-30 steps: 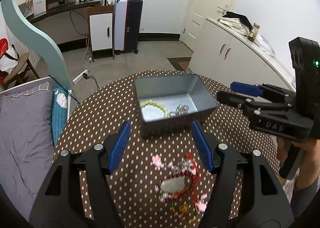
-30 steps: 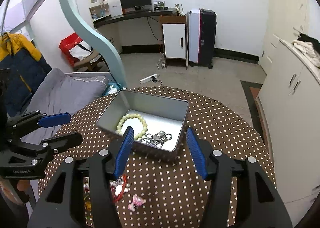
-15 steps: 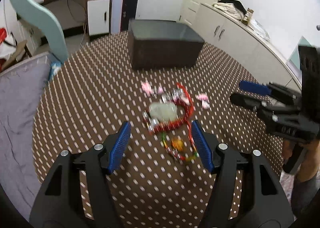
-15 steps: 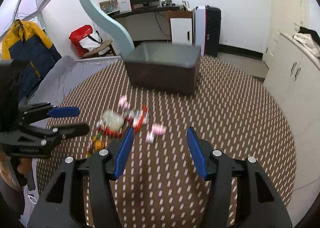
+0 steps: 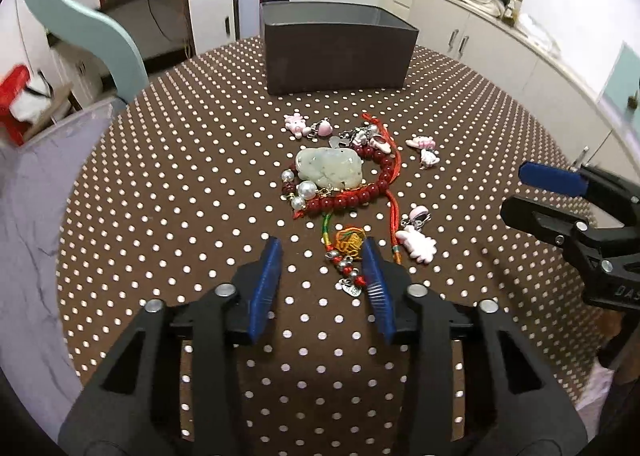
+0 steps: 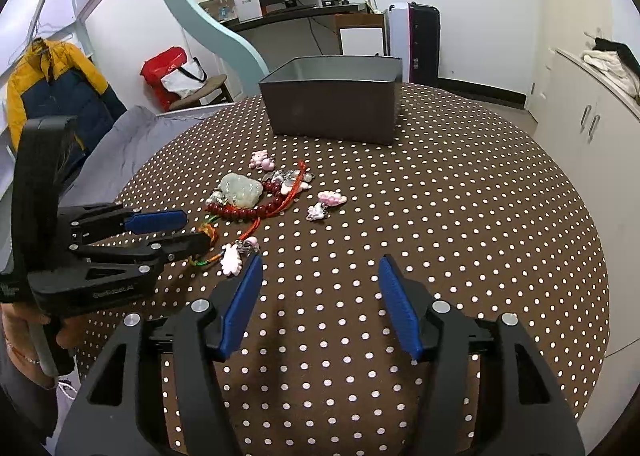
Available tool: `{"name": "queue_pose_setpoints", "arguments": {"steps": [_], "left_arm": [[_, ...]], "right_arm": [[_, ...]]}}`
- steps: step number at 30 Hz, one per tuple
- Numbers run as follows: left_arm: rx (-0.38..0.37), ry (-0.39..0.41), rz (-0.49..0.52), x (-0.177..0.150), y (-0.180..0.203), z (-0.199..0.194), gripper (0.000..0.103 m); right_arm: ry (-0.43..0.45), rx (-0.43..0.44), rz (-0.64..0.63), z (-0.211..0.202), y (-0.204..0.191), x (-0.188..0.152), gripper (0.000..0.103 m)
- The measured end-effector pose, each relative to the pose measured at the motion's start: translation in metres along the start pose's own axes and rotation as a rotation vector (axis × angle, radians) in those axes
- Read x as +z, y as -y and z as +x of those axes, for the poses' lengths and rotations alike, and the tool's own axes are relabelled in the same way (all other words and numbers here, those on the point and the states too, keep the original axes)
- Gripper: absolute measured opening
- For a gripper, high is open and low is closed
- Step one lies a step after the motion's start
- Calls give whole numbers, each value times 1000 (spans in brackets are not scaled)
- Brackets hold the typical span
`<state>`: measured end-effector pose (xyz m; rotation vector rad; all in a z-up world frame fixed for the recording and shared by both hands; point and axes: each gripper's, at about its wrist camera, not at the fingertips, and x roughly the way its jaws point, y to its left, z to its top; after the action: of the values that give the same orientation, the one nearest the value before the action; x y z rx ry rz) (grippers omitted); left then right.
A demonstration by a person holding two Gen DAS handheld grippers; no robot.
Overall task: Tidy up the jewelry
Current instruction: 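Grasp the red cord charm with the left gripper, then grasp a white charm with the right gripper while the left lifts the red cord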
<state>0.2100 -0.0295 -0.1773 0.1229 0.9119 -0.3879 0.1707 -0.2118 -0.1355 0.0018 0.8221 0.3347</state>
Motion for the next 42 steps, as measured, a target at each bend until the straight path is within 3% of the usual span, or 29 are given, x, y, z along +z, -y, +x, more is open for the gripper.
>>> {"name": "queue_pose_setpoints", "arguments": {"steps": [1,7,25,30,32,42], "left_arm": [[2,5,2,-1,1,-1,23],[24,36,-35,-8,-11,-9,8],[-116,193,-174,-22,-67,-83,7],[-123,243,-178,-18,-69,-99,7],[-126,253,-178,-14,-69,-102,7],[-186,300,-139,22,-58,-110,7]], "right_arm": [[-2,0,-8,1,-3,0,57],[-30,1,-72,15,-24,-1,58],[-95,-10,-186,54,-63,8,58],[-103,-14,-210,57,-66,8,41],[-102,-11,-219,58,-66,9,27],[-46,28,-186,33,-49,18,25]]}}
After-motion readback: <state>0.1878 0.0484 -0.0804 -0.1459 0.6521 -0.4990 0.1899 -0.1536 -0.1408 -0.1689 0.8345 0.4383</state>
